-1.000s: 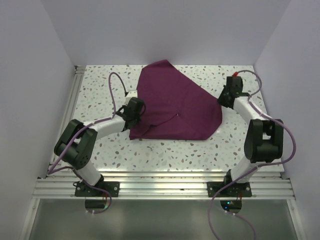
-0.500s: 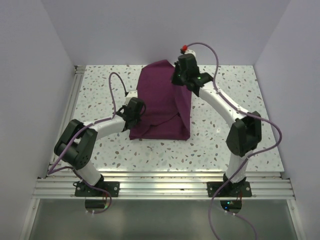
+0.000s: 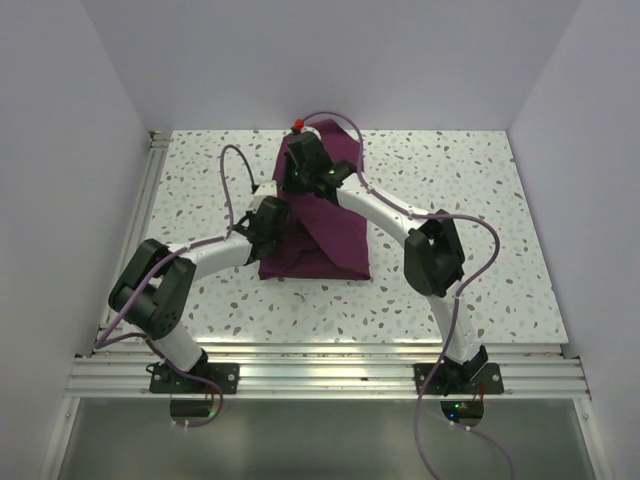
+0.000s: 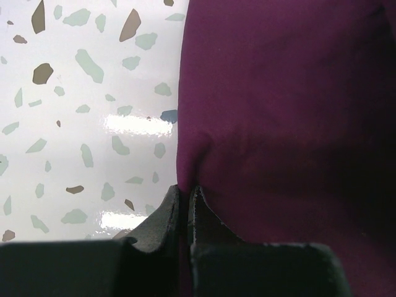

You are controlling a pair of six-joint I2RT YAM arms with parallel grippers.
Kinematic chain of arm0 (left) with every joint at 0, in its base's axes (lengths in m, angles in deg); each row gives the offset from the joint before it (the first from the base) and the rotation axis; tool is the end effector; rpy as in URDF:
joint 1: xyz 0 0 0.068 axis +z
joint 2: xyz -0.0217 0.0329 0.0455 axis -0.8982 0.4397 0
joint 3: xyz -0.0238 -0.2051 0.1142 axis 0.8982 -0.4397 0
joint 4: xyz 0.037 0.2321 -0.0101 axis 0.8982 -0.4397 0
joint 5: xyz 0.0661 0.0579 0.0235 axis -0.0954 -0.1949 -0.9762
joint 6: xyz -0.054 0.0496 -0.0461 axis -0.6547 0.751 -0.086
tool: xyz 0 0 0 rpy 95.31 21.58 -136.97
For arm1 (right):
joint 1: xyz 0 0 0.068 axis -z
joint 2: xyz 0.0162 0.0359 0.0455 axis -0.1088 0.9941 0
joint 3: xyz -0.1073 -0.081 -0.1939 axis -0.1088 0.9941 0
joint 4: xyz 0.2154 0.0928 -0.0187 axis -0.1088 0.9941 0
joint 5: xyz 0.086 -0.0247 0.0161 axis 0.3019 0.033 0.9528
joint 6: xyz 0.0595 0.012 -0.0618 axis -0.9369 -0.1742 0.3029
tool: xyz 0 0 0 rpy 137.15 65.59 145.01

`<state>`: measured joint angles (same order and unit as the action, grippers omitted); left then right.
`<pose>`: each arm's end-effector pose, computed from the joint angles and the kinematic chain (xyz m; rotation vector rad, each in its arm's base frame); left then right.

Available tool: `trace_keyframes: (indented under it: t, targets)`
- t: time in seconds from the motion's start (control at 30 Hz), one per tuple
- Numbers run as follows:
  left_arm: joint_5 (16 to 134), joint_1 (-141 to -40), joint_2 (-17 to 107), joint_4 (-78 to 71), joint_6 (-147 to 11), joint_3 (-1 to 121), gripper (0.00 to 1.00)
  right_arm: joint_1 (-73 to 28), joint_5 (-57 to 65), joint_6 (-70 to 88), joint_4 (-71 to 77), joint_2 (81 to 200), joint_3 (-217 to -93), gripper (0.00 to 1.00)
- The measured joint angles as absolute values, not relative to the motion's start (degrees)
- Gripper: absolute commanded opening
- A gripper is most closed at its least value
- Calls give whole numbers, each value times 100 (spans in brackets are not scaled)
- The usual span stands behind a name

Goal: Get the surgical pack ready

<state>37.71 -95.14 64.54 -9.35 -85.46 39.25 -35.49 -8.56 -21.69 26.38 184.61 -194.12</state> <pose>0.3050 -0.1415 0.1298 -0.1779 2.2612 0.0631 0.3761 0.3275 0.2308 -0.0364 2.2588 0.6894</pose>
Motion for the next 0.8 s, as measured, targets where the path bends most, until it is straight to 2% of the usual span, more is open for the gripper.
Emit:
trace_keyframes:
  t: [0.43,0.8]
  targets:
    - [3603,-9556,6454,-774,-8531,3835,0,-3547,-757,-2543,2365,18834,-19827,0]
    - [3476,-9549,6447,-763,-8618,3802,0,-3514,-563,-2943,1866,18887,-19502,0]
